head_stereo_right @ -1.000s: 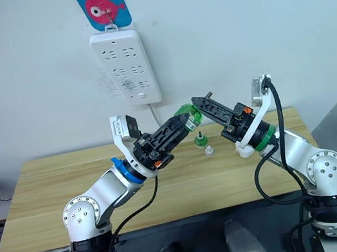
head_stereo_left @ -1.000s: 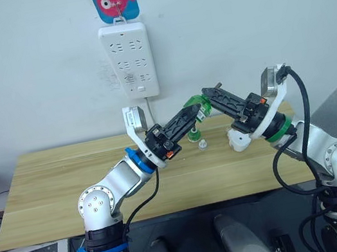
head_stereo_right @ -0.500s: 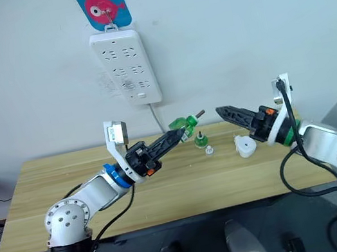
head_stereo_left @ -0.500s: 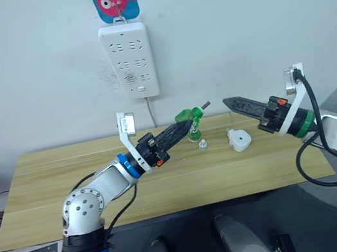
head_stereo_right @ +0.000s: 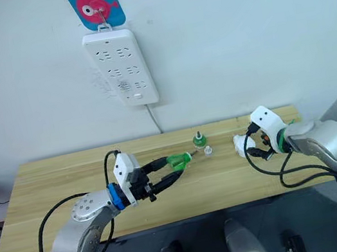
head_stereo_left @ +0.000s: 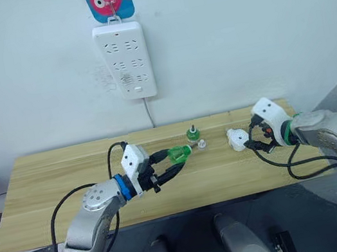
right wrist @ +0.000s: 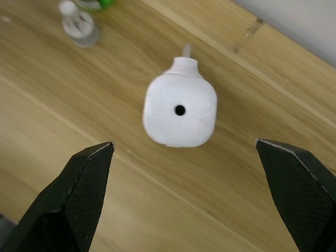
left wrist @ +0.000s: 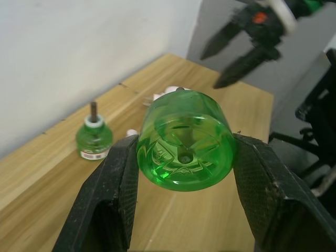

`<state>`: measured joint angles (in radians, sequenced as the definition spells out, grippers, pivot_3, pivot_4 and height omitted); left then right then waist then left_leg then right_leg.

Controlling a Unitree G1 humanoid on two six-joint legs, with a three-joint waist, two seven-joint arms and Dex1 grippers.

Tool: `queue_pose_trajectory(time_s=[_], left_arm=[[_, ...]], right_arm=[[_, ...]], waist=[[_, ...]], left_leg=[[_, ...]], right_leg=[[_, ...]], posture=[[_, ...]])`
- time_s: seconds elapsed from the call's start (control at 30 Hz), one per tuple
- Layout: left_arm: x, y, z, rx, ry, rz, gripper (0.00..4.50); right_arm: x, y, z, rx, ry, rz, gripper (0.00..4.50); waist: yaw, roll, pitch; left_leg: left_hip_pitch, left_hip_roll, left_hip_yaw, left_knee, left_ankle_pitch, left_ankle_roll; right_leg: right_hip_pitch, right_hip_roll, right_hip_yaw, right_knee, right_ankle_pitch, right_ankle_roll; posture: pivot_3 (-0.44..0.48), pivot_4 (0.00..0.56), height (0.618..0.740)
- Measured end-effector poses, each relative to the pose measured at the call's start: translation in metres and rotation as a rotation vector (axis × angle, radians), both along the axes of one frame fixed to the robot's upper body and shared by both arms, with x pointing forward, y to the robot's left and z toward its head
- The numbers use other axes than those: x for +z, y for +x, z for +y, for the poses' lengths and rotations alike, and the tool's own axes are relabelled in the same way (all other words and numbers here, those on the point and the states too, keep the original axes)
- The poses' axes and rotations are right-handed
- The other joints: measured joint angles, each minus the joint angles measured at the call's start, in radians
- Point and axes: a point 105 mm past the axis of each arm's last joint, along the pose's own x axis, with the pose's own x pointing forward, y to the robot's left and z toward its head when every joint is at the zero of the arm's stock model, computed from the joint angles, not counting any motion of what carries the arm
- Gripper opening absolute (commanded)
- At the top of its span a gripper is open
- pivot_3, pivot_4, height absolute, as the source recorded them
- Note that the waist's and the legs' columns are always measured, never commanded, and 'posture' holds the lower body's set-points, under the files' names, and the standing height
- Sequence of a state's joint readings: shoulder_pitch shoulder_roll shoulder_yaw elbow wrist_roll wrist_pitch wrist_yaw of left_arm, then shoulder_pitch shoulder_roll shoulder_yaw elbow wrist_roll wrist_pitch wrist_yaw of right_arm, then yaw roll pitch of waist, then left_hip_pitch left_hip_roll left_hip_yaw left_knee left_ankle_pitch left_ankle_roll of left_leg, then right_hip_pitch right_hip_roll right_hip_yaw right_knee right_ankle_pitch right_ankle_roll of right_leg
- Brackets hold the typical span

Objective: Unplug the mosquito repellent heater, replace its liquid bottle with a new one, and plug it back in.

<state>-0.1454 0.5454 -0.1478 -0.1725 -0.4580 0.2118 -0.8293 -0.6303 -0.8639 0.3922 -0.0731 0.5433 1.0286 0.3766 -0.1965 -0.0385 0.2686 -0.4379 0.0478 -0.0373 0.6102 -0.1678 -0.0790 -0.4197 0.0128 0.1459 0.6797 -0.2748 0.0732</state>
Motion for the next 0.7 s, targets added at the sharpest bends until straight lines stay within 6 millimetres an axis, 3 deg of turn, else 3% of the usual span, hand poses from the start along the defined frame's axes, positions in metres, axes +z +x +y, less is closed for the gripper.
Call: queue_pose_trajectory(time_s=[0.27,0.7], left_arm=[[-0.014,-0.008,0.000,-0.013,0.022,-0.010,2.33],[-0.020,-0.012,0.005,0.004,0.039,-0.007,2.33]], right_arm=[[-0.018,0.019,0.005,-0.091,0.028,0.167,4.50],[-0.034,0.041,0.013,-0.108,-0.009,0.195,4.50]], waist=[[0.002,0.000,0.000],[0.003,0.000,0.000]], left_leg=[[0.000,0.000,0.001,0.000,0.000,0.000],[0.000,0.000,0.001,0.000,0.000,0.000]], right_leg=[[0.000,0.000,0.001,0.000,0.001,0.001],[0.000,0.000,0.001,0.001,0.002,0.001]], posture=[[-0.170,0.235,0.733],[-0.144,0.234,0.733]])
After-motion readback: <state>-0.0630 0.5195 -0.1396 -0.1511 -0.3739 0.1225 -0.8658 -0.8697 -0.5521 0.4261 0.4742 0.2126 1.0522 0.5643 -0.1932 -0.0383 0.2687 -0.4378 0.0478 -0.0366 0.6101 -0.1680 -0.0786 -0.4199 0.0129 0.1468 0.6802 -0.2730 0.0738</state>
